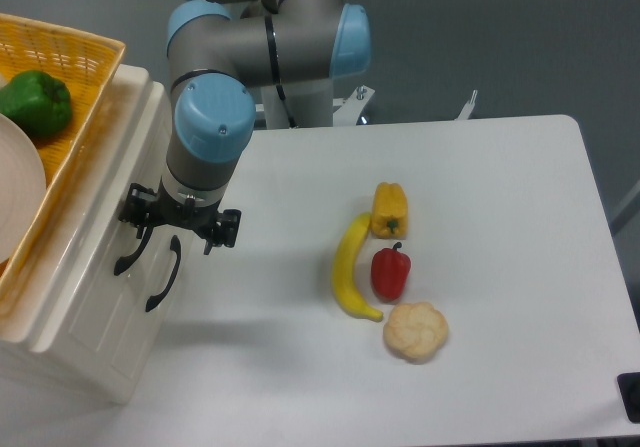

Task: Slide open the top white drawer
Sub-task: 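Lower the gripper onto the top drawer handle and hook it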

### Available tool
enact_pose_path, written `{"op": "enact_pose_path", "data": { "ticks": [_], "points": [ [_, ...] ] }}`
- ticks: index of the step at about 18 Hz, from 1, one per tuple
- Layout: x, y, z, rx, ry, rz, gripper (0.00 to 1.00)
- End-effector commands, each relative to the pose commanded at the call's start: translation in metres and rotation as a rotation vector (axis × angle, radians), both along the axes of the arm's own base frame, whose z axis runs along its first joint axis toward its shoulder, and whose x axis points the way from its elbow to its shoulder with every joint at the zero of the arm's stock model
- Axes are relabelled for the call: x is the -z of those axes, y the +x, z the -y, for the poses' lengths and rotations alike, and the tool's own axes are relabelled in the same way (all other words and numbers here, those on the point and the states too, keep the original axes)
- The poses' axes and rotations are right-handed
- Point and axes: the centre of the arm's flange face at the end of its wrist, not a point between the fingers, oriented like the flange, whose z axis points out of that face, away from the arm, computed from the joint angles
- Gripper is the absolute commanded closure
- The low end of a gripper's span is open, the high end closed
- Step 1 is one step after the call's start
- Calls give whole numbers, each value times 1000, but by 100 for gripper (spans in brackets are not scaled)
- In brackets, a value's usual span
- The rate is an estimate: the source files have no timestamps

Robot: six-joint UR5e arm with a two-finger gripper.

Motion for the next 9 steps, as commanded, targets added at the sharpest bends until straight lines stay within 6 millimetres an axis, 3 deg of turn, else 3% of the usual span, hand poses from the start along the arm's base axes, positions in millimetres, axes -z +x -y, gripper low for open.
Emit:
{"op": "enact_pose_path", "data": {
  "ticks": [9],
  "points": [
    [-2, -5, 1, 5, 7, -10, 0]
  ]
}}
